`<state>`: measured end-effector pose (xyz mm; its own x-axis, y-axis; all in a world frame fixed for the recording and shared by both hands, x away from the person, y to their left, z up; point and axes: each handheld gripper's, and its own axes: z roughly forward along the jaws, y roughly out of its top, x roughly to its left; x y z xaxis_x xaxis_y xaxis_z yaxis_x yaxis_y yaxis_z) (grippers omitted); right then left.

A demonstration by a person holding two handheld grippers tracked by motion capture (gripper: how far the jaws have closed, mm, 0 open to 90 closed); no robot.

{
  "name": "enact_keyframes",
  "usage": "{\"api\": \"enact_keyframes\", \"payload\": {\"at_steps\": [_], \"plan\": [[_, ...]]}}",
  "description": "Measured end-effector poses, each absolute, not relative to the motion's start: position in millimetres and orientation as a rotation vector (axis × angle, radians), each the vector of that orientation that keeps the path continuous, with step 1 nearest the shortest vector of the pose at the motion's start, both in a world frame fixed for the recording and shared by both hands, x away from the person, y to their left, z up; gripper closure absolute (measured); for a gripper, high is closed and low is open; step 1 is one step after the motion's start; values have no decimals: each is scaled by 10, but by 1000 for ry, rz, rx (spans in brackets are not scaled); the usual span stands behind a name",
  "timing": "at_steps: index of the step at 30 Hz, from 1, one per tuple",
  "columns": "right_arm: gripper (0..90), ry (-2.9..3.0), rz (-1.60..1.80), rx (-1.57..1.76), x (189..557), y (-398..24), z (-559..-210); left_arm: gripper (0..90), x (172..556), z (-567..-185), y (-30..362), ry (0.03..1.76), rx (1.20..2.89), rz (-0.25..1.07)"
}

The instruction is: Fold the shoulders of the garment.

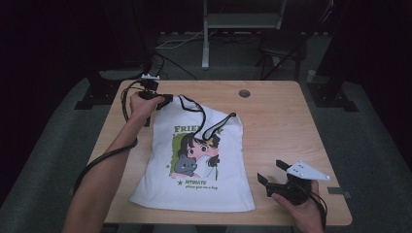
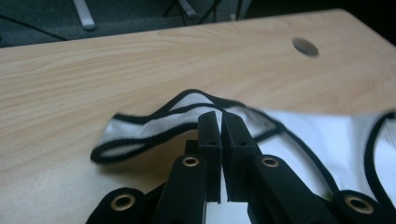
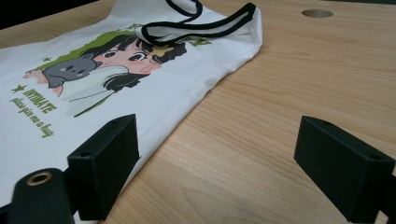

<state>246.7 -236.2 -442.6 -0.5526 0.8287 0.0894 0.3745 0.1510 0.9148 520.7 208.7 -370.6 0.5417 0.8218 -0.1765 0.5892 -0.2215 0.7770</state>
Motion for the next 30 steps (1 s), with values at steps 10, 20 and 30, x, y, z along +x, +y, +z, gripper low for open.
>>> {"api": "enact_keyframes", "payload": {"at_steps": [10,20,30], "plan": [[133,2000,1376,1142,2460,-2355,-4425,873,4788,-3738,1980,1009,2001,361],[132,2006,1371,1138,2462,-2351,-4425,871,4401,-4067,1831,926,2136,323],[133,2007,1364,1131,2462,-2349,-4426,870,4297,-4219,1917,956,2133,250]]}}
